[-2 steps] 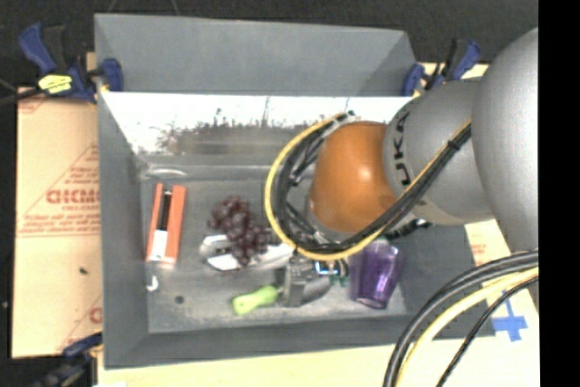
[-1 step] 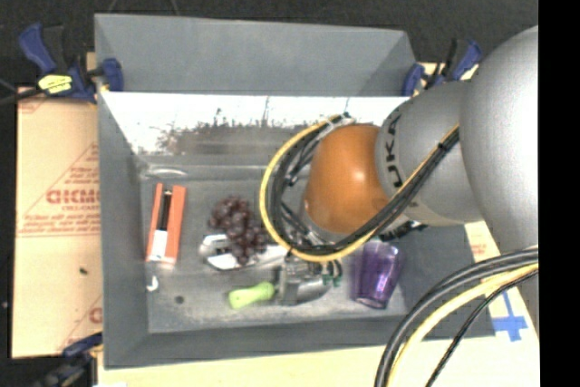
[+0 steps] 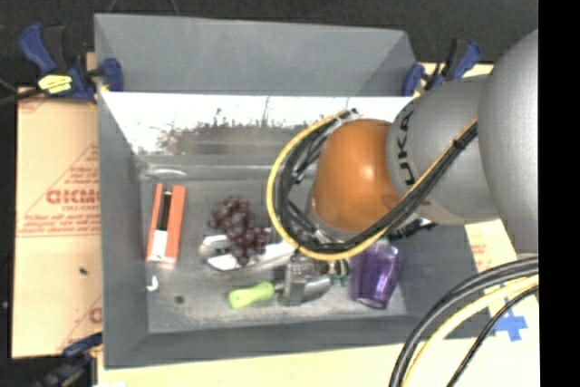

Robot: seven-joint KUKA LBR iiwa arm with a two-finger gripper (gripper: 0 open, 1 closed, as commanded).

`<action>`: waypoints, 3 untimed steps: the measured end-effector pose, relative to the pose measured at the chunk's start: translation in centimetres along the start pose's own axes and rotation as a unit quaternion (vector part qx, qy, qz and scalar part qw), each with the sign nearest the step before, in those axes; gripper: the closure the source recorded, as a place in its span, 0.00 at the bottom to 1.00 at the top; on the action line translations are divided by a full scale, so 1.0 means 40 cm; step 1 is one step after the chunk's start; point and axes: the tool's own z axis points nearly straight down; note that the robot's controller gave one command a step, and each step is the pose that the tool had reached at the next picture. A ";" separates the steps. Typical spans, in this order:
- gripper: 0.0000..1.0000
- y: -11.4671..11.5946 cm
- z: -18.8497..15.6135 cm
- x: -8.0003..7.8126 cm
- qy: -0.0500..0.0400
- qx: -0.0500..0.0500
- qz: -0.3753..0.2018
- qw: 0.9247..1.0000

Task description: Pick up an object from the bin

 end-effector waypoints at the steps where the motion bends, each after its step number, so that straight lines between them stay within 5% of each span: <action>1: 0.00 0.018 0.024 0.016 -0.001 0.000 -0.009 1.000; 2: 0.00 0.048 -0.079 0.005 -0.003 -0.001 -0.007 1.000; 3: 0.00 0.038 -0.040 0.011 0.001 0.000 0.007 1.000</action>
Offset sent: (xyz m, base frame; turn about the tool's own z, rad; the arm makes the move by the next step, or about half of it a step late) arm -0.0038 0.0189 0.0292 -0.0097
